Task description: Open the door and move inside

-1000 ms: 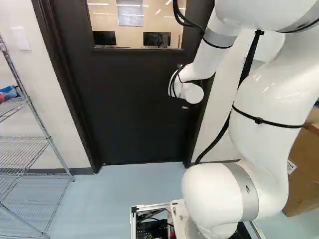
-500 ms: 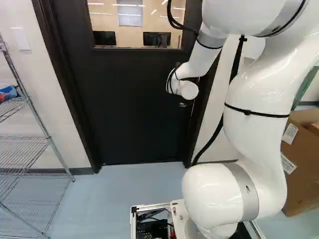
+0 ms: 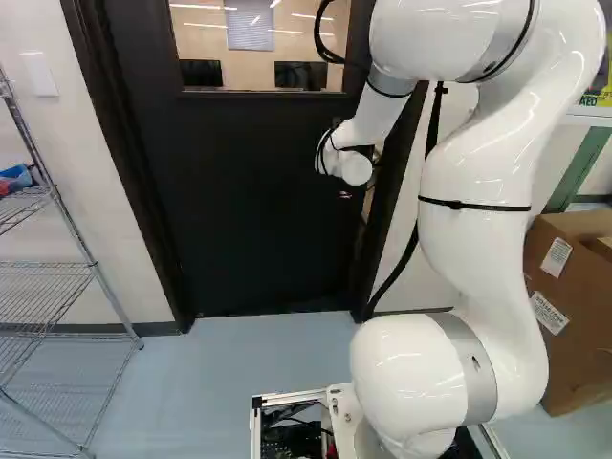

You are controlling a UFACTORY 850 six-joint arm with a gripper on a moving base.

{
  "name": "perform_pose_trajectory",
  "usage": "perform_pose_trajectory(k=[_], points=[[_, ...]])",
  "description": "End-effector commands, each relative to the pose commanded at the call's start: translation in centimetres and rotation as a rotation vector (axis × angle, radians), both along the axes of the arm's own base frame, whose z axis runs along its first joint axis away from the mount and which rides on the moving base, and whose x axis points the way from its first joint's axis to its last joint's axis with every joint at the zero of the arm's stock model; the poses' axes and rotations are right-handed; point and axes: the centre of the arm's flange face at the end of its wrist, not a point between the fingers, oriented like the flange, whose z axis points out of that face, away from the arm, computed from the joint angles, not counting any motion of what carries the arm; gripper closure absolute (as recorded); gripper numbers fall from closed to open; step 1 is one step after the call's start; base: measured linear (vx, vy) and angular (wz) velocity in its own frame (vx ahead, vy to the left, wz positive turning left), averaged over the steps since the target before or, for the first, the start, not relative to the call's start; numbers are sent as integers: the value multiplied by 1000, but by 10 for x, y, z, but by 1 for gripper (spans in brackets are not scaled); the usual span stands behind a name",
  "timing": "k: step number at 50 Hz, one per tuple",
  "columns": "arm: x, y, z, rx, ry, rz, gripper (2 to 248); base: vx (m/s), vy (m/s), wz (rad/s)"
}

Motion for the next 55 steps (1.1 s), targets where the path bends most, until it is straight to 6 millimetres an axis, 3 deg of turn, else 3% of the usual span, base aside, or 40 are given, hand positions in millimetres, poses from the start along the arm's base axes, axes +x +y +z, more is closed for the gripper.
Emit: perform_pose_trajectory(k=[41,55], points=[[72,5,-10,28,-45,-29,3,0,0,0],[81,10,-11,29,-52,-21,3,0,0,0]])
